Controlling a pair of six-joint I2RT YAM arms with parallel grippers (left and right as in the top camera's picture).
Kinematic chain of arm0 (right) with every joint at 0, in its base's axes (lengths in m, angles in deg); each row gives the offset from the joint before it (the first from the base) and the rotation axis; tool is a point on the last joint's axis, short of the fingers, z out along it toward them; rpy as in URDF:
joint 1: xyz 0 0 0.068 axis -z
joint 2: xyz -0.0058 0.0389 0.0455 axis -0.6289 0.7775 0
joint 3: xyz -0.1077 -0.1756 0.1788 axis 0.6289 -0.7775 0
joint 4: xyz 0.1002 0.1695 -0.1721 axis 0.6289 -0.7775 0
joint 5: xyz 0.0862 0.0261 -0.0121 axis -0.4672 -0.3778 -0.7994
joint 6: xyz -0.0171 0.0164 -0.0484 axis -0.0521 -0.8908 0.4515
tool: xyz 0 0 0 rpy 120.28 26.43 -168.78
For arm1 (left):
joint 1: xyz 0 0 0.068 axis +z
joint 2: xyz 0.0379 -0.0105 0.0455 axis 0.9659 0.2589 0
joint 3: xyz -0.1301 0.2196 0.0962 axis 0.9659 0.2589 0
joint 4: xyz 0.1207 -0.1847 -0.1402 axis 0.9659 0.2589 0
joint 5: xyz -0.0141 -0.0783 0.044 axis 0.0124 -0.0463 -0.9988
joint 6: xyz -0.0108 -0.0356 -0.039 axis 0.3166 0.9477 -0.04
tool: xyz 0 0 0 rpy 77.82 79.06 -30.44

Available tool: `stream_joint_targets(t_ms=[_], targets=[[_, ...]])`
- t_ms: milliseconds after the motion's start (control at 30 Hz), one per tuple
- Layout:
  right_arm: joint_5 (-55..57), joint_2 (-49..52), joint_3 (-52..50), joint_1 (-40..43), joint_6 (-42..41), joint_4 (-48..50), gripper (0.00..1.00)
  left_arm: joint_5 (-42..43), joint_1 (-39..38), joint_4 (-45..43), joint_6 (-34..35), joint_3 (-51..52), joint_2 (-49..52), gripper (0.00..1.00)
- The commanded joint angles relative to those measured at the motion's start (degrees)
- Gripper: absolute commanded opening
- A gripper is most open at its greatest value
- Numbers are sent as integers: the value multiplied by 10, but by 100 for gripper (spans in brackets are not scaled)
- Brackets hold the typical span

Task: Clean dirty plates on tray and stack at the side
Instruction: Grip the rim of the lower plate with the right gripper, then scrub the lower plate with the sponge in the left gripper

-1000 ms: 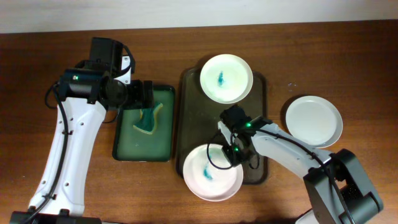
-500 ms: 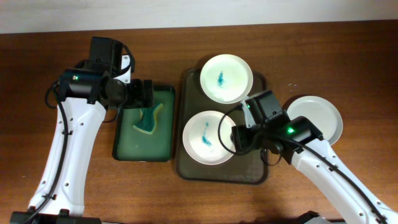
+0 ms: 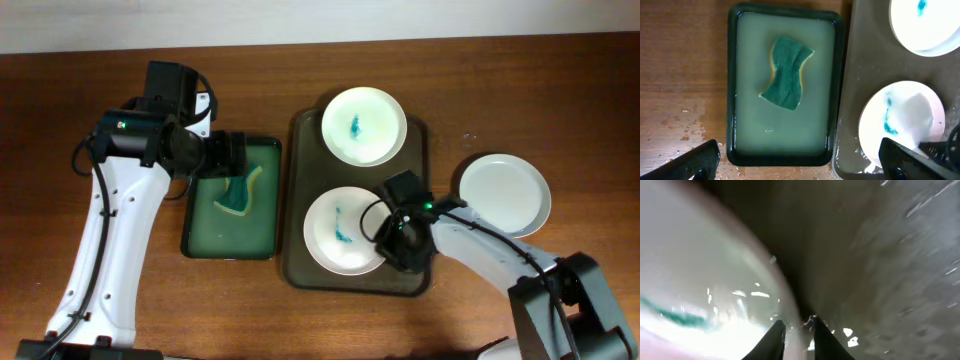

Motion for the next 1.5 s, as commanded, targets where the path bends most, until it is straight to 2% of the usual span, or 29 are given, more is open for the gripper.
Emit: stream_joint_targets(t_ms=[0, 33, 100, 133, 233, 267, 300, 367, 400, 433, 500, 567, 600, 633, 667, 700, 733, 767, 800, 867, 933, 1000, 1067, 1133, 1200, 1233, 1267, 1367, 1467], targets=[[2, 4, 29, 67, 162, -7, 16, 2, 2, 1, -5, -5, -3, 100], [10, 4, 37, 81, 235, -7, 7, 2, 2, 1, -5, -5, -3, 100], [48, 4, 43, 106, 443, -3, 4, 21, 2, 0, -5, -5, -3, 100], [52, 4, 43, 106, 486, -3, 4, 31, 1, -1, -5, -5, -3, 100], [51, 4, 43, 106, 483, -3, 4, 37, 0, 0, -5, 13, -2, 100], [51, 4, 43, 106, 483, -6, 4, 37, -1, -13, 0, 50, -2, 100], [47, 4, 43, 106, 482, -12, 4, 37, -2, -38, 14, 85, -2, 100], [14, 4, 43, 106, 391, -32, 6, 36, -6, -154, 72, 212, -2, 97], [-1, 3, 43, 106, 379, -35, 24, 33, -6, -209, 75, 260, -1, 94], [8, 3, 55, 107, 387, -45, 32, 32, -6, -272, 75, 306, 5, 89], [9, 3, 98, 107, 484, -71, 36, 22, -6, -387, 73, 381, 30, 79], [50, 3, 154, 107, 560, -128, 38, -35, -6, -435, 45, 393, 85, 74], [62, 3, 162, 107, 567, -136, 38, -35, -6, -452, 32, 393, 101, 71], [72, 3, 167, 107, 575, -137, 38, -33, -6, -473, 18, 393, 123, 55], [76, 4, 167, 107, 575, -137, 39, -32, -6, -473, 18, 393, 124, 31], [76, 4, 167, 107, 575, -137, 39, -4, -6, -442, 19, 385, 123, 18], [76, 4, 167, 107, 575, -137, 38, 17, -6, -419, 19, 376, 122, 18], [76, 4, 167, 107, 575, -134, 38, 44, -6, -363, 19, 347, 121, 28], [76, 5, 167, 107, 575, -131, 38, 47, -6, -282, 18, 291, 120, 38], [76, 24, 167, 107, 576, -121, 39, 47, -6, -178, 14, 191, 120, 59], [49, 68, 167, 107, 622, -117, 38, 31, -6, -169, 3, 168, 120, 70], [36, 108, 167, 107, 635, -115, 39, -21, -6, -184, -24, 169, 121, 70], [36, 117, 167, 107, 635, -102, 38, -17, -7, -211, -58, 170, 130, 67], [36, 117, 167, 107, 633, -98, 41, 6, -31, -253, -124, 172, 186, 64], [36, 117, 167, 107, 633, -102, 43, 2, -43, -256, -127, 172, 241, 49], [36, 117, 167, 107, 633, -103, 44, 2, -44, -259, -127, 172, 279, 21], [36, 117, 167, 107, 633, -104, 44, 2, -43, -258, -127, 172, 290, 1], [37, 116, 169, 110, 633, -104, 43, 2, -43, -236, -120, 162, 284, 0], [34, 115, 179, 144, 617, -119, 43, 2, -43, -162, -120, 106, 243, 0]])
